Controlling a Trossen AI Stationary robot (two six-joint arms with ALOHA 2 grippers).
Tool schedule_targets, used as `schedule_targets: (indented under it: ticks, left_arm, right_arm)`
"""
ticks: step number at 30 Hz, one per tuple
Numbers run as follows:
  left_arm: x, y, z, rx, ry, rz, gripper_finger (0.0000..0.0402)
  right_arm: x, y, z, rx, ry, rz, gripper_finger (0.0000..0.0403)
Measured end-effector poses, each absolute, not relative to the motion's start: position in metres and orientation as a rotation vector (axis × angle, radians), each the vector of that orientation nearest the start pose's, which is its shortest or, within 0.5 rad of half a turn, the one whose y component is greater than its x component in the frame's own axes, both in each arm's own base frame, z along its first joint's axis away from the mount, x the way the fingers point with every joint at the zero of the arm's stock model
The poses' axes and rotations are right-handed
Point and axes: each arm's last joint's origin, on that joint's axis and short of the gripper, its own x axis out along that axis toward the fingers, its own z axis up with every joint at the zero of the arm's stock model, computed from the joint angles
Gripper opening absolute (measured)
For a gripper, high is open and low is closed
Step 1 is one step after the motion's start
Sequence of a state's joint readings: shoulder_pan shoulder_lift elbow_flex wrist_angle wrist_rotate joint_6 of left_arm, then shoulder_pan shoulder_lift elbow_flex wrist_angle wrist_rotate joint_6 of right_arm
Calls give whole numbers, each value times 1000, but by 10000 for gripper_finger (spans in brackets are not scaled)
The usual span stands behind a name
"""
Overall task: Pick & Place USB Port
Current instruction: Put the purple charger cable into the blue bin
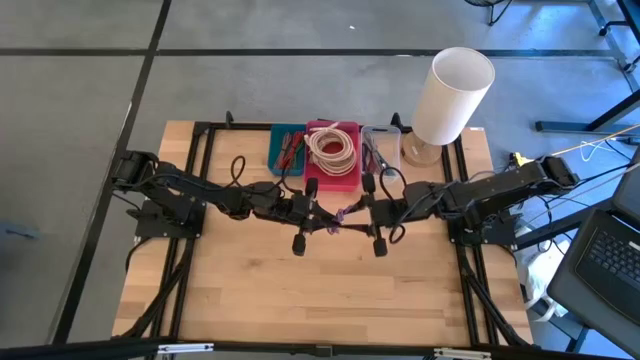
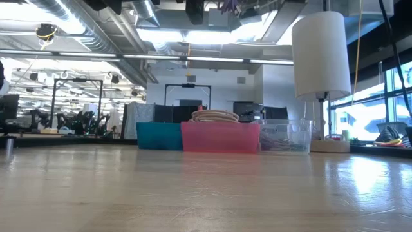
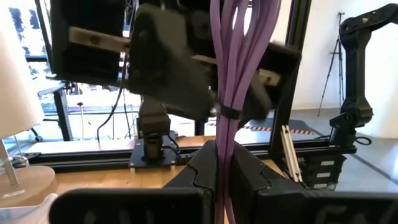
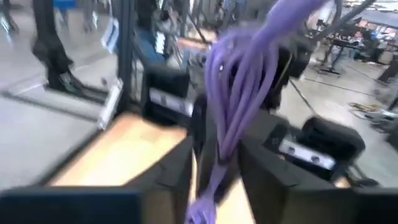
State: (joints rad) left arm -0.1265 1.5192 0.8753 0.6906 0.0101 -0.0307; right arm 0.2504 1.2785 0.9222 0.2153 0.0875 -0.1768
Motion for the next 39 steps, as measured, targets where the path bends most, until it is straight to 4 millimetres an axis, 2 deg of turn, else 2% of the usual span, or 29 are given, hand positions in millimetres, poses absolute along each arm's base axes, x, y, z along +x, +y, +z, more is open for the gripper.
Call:
schedule_targets:
  ticks: [3, 6, 11, 14, 19, 23, 27, 30, 34, 39]
  left_arm:
    - [332, -43, 273, -33, -44, -137, 12]
    - [328, -41, 277, -32, -24, -105, 12]
    - [306, -30, 289, -29, 95, 88, 12]
    - [286, -5, 296, -80, 187, 307, 12]
    - [257, 60, 297, -247, 261, 618, 12]
    - [241, 112, 282, -404, 330, 761, 12]
    - [233, 149, 259, -605, 400, 833, 12]
    - [233, 166, 237, -750, 462, 861, 12]
    - [240, 183, 213, -838, 545, 913, 12]
    - [261, 199, 203, -864, 642, 930, 12]
  right_arm:
    - [274, 67, 313, -257, 186, 111, 184]
    - [258, 63, 318, -270, 246, 9, 228]
    - [221, 56, 322, -212, 382, -204, 261]
    - [205, 53, 317, -165, 468, -279, 264]
    - [194, 51, 309, -109, 563, -319, 265]
    - [193, 50, 307, -91, 585, -331, 265]
    - [192, 50, 306, -77, 594, -330, 263]
    - [192, 50, 305, -74, 600, -324, 257]
    - [192, 51, 305, -73, 603, -315, 247]
    - [192, 52, 305, -46, 616, -268, 240]
